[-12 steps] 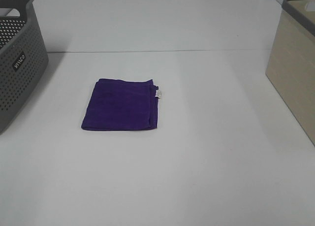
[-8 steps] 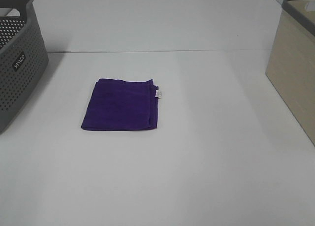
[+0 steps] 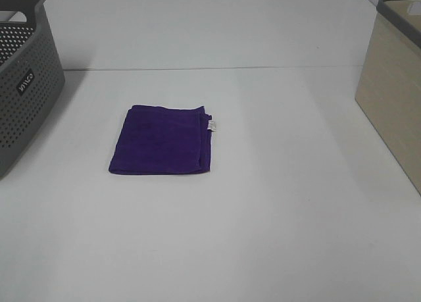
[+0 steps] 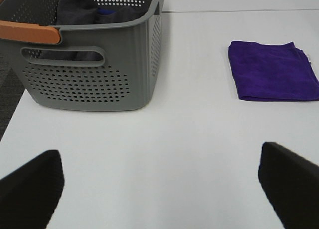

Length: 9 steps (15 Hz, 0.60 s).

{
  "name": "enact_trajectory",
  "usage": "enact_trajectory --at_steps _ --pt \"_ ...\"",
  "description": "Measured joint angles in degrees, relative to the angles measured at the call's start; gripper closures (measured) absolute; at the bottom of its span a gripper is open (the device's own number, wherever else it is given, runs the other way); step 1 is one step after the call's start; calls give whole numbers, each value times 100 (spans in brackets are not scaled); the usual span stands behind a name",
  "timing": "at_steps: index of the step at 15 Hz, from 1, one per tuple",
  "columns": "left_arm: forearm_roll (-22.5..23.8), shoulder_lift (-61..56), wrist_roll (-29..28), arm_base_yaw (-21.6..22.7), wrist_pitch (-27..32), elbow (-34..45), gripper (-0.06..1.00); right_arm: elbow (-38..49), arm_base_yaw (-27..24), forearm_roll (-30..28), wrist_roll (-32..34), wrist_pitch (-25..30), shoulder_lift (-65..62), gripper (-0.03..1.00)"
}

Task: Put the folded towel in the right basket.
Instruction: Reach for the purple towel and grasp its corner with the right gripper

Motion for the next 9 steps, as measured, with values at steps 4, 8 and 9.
enact_trajectory --at_steps 4,8,9 --pt "0 0 0 0 0 0 -5 0 0 0 0 0 0 0" --pt "0 0 0 0 0 0 -5 0 0 0 0 0 0 0" --pt "0 0 0 0 0 0 -5 0 0 0 0 0 0 0"
